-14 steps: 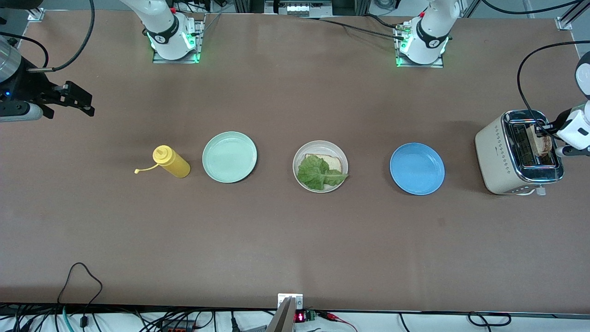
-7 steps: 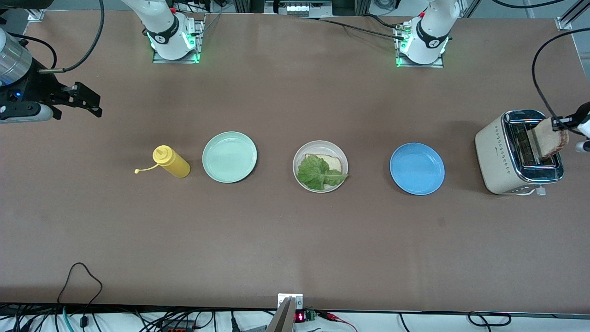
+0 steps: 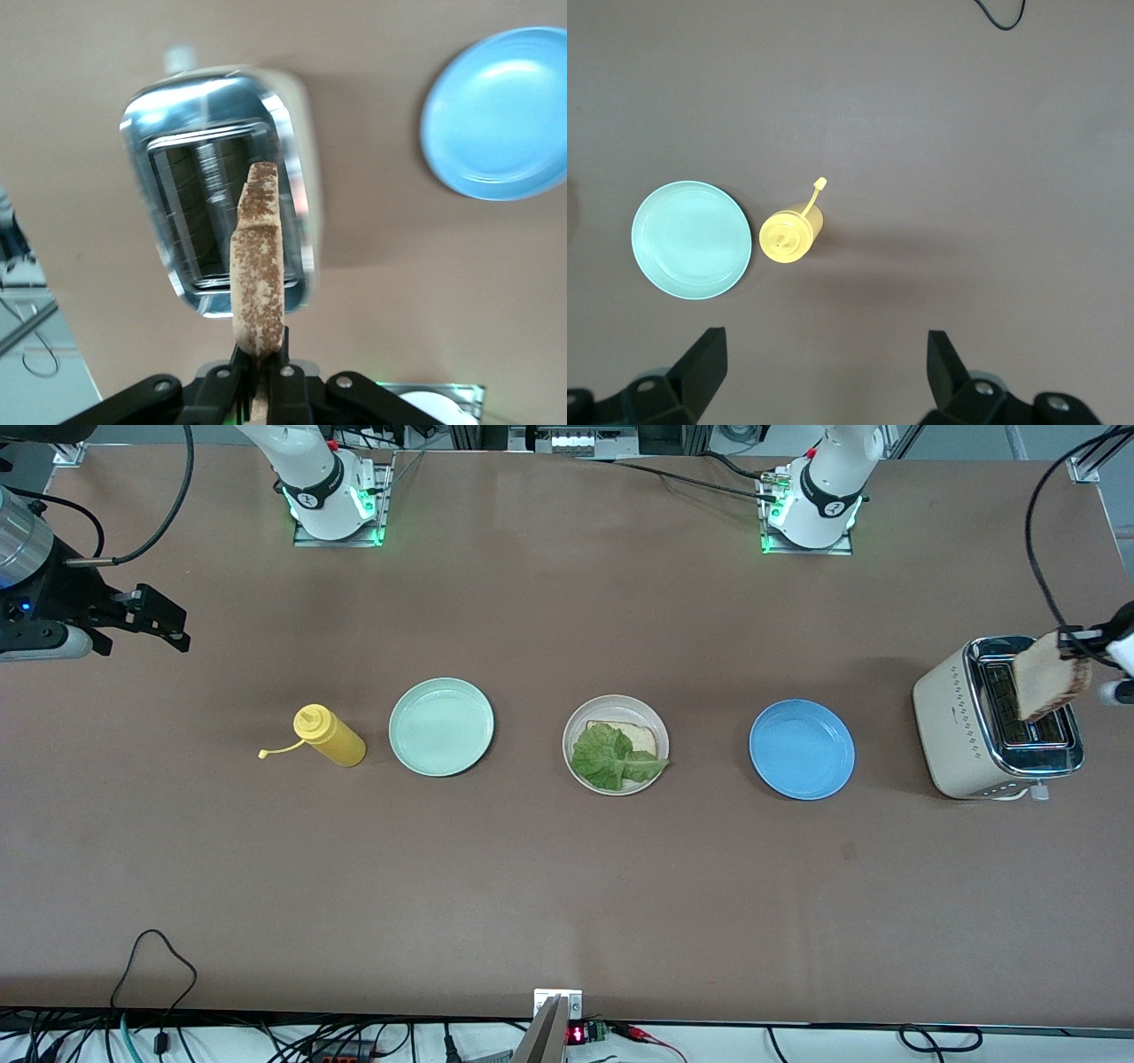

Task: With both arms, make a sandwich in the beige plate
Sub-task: 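Lift the toast out and carry it with the left gripper to the beige plate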

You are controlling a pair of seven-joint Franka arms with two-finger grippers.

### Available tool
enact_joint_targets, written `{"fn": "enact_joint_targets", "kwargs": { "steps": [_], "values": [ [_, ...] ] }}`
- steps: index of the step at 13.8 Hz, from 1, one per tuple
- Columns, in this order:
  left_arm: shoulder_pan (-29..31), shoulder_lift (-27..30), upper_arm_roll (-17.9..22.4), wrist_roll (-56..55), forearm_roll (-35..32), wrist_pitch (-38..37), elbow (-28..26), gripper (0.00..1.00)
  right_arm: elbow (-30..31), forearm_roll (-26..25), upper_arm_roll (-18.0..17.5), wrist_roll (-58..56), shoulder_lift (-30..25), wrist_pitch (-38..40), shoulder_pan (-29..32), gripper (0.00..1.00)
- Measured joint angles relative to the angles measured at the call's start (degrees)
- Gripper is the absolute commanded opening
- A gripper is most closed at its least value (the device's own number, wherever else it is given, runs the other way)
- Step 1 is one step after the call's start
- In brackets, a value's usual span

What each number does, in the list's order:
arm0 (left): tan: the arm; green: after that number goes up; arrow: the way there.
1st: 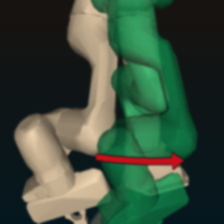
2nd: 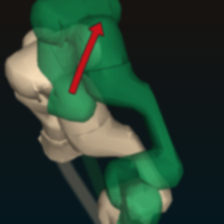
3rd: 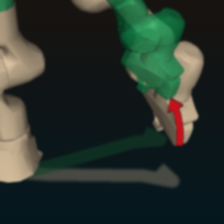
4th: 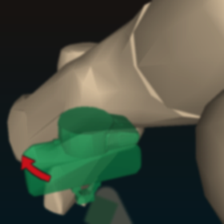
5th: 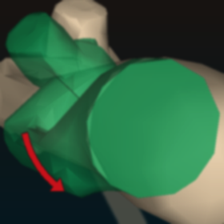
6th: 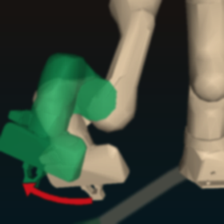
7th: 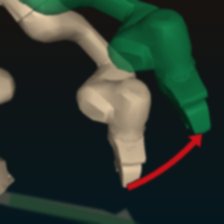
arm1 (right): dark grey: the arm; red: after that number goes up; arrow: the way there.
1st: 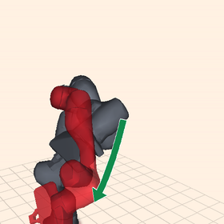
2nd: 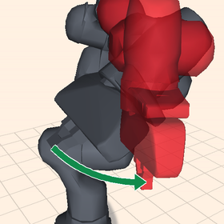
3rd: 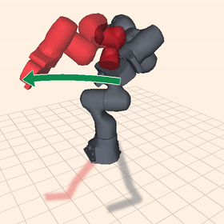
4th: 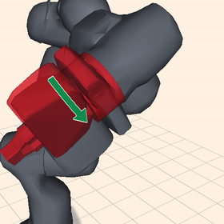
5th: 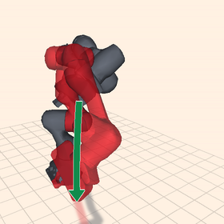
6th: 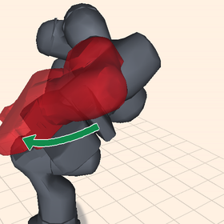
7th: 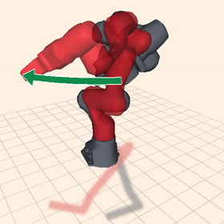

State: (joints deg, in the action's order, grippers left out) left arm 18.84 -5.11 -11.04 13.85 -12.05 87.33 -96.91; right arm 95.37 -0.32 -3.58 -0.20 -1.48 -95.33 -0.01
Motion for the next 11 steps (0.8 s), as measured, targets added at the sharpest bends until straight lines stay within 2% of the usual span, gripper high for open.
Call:
{"fn": "enact_joint_targets", "kwargs": {
  "steps": [3, 6, 8, 11],
  "values": [
    [-0.48, -0.05, -8.24, -0.21, 1.03, -1.84, 1.42, 0.01, -0.03, 0.00, -0.02, 0.00, -0.10, 0.00, 0.03, 1.00],
    [-0.93, -1.20, -14.27, -0.32, 5.35, -1.90, 1.47, 0.01, -0.05, 0.00, -0.08, -0.03, -0.13, 0.00, 0.04, 1.00],
    [-1.40, -3.23, -17.31, -2.33, 11.91, -1.17, 1.47, 0.01, -0.15, 0.01, -0.22, 0.15, -0.15, 0.00, 0.04, 1.00],
    [-3.19, -7.67, -18.43, -9.15, 25.80, 3.54, 1.41, 0.01, -0.28, 0.00, -0.24, 0.80, -0.15, 0.00, 0.07, 1.00]
  ]
}}
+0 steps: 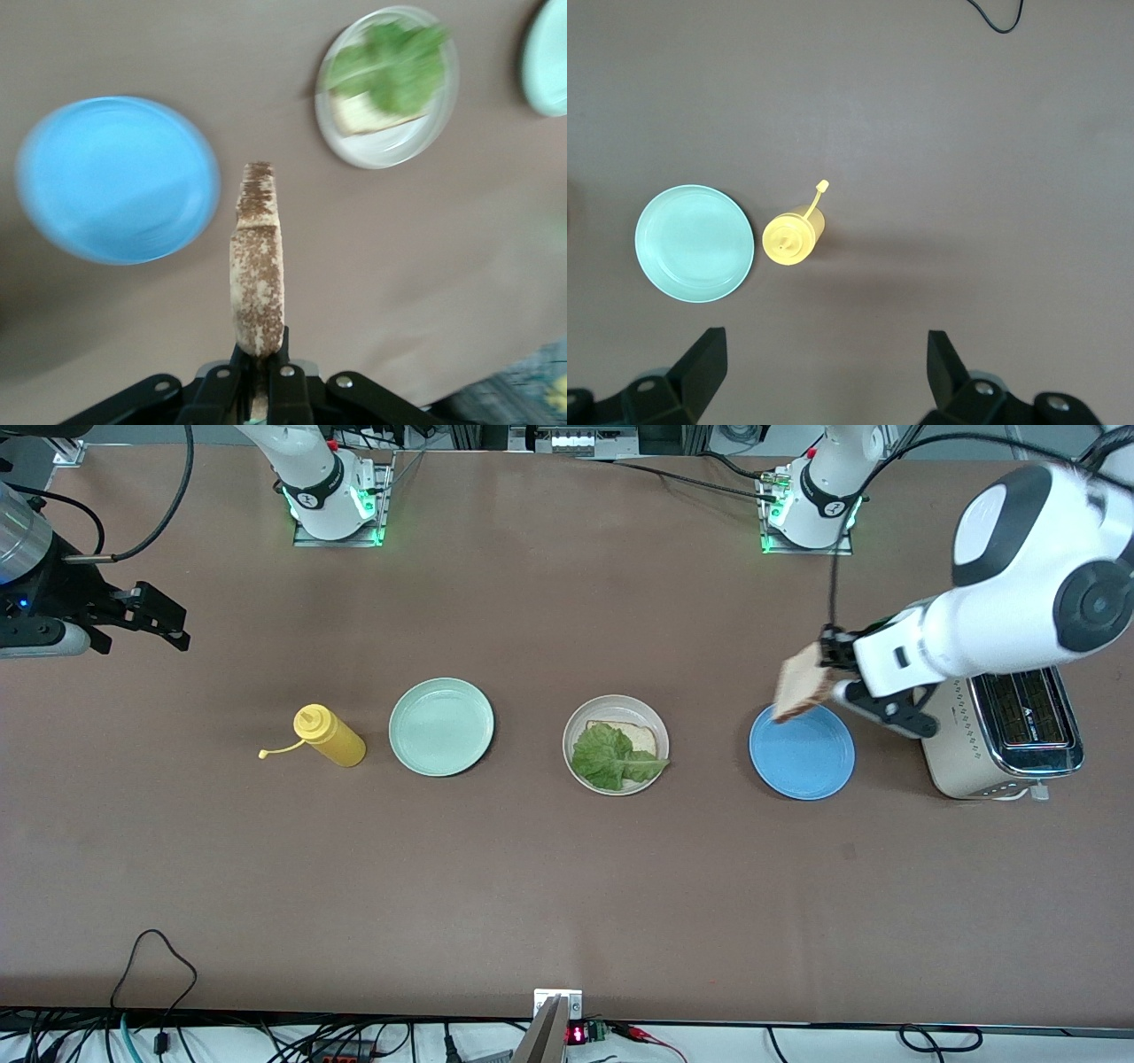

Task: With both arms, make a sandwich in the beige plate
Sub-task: 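Lift the toast out and carry it with the left gripper to the beige plate, then lay the toast on the lettuce and open the left gripper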

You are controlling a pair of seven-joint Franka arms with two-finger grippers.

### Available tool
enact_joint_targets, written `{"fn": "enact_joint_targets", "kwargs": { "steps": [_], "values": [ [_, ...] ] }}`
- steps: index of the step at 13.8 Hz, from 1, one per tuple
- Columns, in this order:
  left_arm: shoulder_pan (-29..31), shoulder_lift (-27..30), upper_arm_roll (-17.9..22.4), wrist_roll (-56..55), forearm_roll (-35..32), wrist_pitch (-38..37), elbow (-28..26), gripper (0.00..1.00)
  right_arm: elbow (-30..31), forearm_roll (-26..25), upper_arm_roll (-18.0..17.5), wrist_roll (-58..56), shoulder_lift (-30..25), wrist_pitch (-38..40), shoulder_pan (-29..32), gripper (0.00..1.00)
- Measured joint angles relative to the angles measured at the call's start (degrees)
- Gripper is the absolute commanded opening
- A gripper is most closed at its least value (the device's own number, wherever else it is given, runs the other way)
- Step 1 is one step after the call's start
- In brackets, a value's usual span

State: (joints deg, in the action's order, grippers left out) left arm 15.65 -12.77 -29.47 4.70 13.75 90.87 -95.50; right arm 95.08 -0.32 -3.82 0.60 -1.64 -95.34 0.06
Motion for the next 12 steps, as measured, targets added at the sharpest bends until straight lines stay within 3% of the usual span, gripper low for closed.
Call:
{"fn": "enact_joint_targets", "kwargs": {
  "steps": [3, 8, 10, 12],
  "values": [
    [-3.29, -4.53, -0.06, -3.86, 12.36, 10.14, -0.07, 0.01, -0.52, 0.00, 0.03, 0.00, 0.01, -0.27, 0.22, 1.00],
    [-11.02, -11.32, -0.63, -4.23, 19.61, 33.82, -3.60, 0.00, -1.78, 0.01, 0.01, 0.49, 0.03, -0.28, 0.28, 1.00],
    [-11.42, -13.54, -0.76, -0.80, 23.57, 37.56, -4.50, 0.00, -1.85, 0.01, 0.01, 0.61, 0.04, -0.27, 0.28, 1.00],
    [-11.03, -15.28, -0.62, 7.81, 32.84, 40.50, -6.42, 0.00, -1.86, 0.01, 0.01, 0.69, 0.04, -0.27, 0.28, 1.00]
  ]
}}
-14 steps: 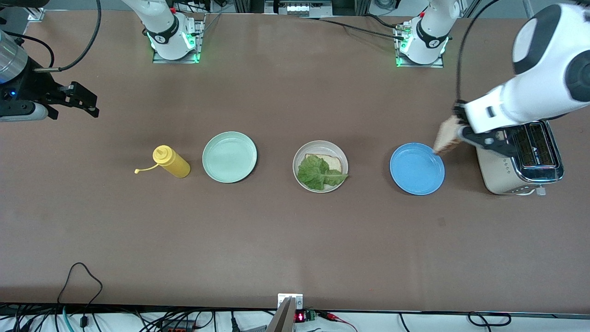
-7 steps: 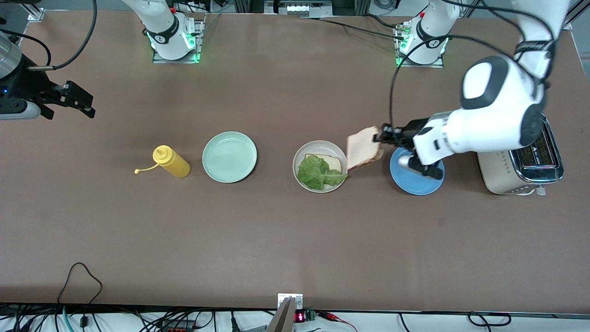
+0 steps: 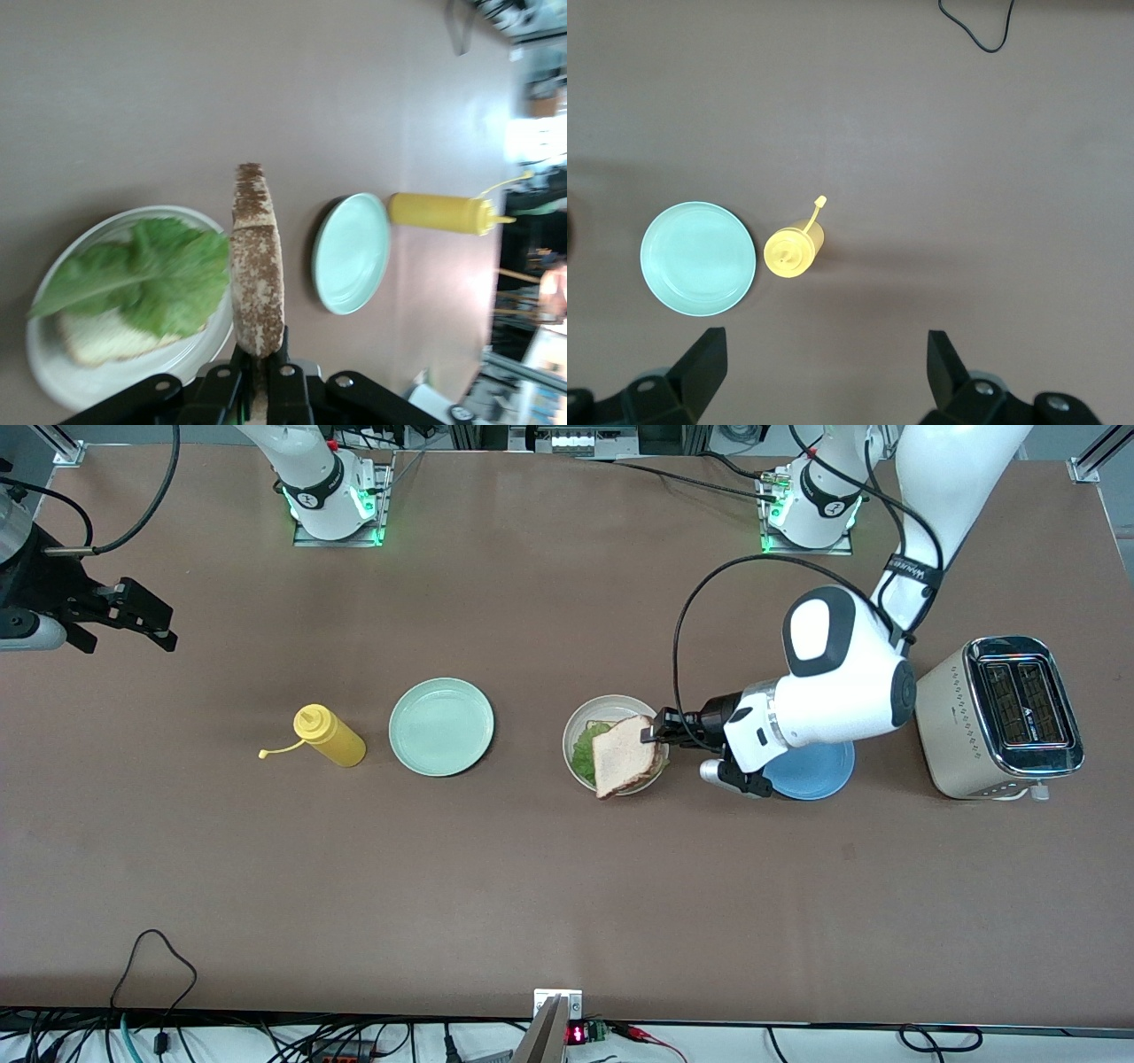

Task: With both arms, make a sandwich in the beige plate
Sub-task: 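Lay the toast on the lettuce and open the left gripper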

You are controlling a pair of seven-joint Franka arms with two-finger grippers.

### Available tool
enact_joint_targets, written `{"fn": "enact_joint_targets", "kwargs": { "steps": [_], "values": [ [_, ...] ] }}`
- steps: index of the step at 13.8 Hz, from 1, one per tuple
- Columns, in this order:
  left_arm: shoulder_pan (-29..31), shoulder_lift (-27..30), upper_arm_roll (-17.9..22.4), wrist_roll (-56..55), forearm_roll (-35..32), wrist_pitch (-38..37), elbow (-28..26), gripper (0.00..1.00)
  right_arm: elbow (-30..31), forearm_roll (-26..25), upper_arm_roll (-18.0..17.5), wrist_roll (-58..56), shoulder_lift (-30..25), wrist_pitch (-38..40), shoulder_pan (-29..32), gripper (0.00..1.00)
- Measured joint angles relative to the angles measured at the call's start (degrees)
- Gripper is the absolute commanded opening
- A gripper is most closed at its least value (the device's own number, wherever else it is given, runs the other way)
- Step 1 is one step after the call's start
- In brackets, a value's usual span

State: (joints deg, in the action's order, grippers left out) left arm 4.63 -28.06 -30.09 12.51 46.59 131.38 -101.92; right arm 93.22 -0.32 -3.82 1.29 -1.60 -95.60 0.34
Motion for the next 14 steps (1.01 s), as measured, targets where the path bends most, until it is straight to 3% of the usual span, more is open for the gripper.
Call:
{"fn": "enact_joint_targets", "kwargs": {
  "steps": [2, 4, 9, 13, 14],
  "values": [
    [0.07, -1.17, 0.07, 12.04, 12.97, 2.14, -3.67, 0.00, -0.02, 0.00, 0.00, 0.02, 0.00, 0.00, 0.00, 1.00],
    [0.17, -2.16, 0.12, 22.17, 20.21, 3.06, -7.58, 0.00, -0.02, 0.00, 0.00, 0.06, 0.00, 0.00, 0.00, 1.00],
    [4.20, -3.85, 0.21, 32.11, 23.38, 3.59, -14.04, 0.00, -0.02, 0.00, 0.00, 0.11, 0.00, 0.00, 0.01, 1.00],
    [4.68, -7.37, 0.13, 45.53, 35.09, 3.34, -14.97, 0.00, -0.04, 0.00, 0.00, 0.14, 0.00, 0.00, 0.04, 1.00],
    [4.68, -8.50, 0.14, 47.73, 36.33, 3.33, -15.00, 0.04, -0.04, 0.00, 0.00, 0.14, 0.00, 0.00, 0.06, 1.00]
  ]
}}
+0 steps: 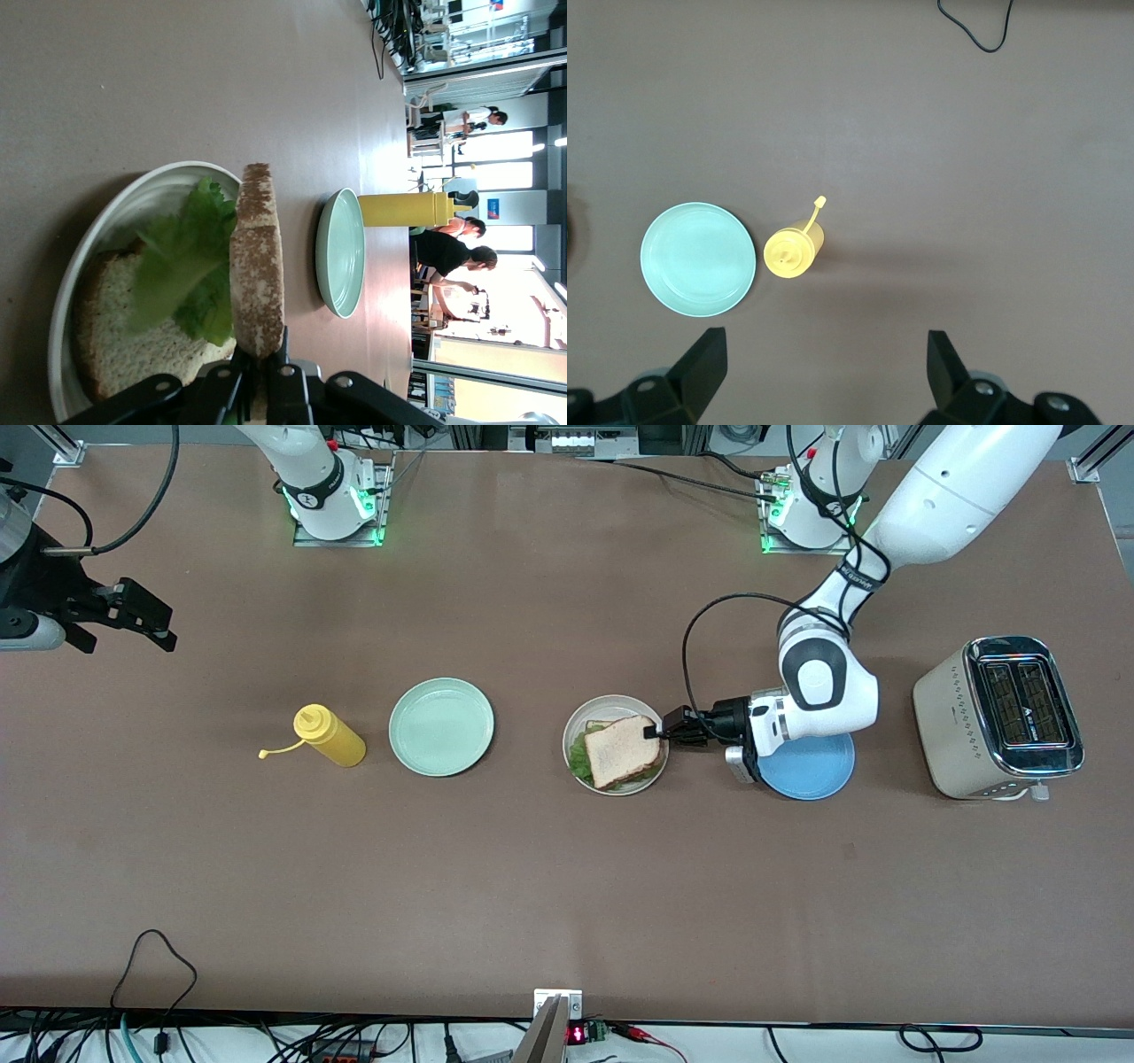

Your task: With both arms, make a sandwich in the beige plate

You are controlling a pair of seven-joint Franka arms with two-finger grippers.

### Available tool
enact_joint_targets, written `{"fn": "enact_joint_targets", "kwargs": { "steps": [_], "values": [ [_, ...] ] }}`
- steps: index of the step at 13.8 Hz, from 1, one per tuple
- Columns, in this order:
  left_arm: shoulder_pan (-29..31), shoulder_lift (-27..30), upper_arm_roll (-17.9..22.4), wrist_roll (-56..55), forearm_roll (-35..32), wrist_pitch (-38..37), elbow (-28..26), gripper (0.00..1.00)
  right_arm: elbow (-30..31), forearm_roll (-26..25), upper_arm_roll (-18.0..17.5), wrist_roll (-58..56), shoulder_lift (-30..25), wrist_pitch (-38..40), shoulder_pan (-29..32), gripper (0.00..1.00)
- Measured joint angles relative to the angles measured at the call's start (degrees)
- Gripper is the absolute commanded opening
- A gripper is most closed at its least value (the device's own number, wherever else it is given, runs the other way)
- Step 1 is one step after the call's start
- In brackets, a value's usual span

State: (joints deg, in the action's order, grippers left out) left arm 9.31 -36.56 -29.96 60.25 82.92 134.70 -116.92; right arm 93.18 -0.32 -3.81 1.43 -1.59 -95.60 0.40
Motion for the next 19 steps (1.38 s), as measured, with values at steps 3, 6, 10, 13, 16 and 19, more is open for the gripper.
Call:
{"fn": "enact_joint_targets", "kwargs": {
  "steps": [3, 6, 10, 13, 16, 19],
  "values": [
    [0.13, -1.39, 0.00, 1.66, 0.46, -0.04, 0.11, 1.00, -0.02, 0.00, 0.00, 0.02, 0.00, 0.00, 0.04, 1.00],
    [0.83, -1.25, -0.03, 1.84, 0.46, -0.24, 0.65, 1.00, -0.08, 0.00, 0.00, 0.03, 0.00, -0.02, 0.05, 1.00],
    [3.00, 0.74, 0.00, 2.27, 0.09, -2.34, 0.77, 1.00, -0.13, 0.00, 0.00, 0.03, 0.00, -0.02, 0.05, 1.00],
    [4.56, 2.91, 0.03, 2.30, -4.88, -2.42, 0.31, 1.00, -0.15, 0.00, -0.01, 0.04, 0.00, -0.02, 0.05, 1.00],
    [6.73, 3.82, 0.08, 2.26, -11.20, -4.02, 0.05, 1.00, -0.16, 0.00, -0.15, 0.04, 0.00, -0.02, 0.05, 1.00],
    [8.17, 6.33, 0.08, -3.08, -21.20, -6.40, 0.26, 1.00, -0.17, 0.00, -0.18, 0.05, 0.00, -0.02, 0.05, 1.00]
  ]
}}
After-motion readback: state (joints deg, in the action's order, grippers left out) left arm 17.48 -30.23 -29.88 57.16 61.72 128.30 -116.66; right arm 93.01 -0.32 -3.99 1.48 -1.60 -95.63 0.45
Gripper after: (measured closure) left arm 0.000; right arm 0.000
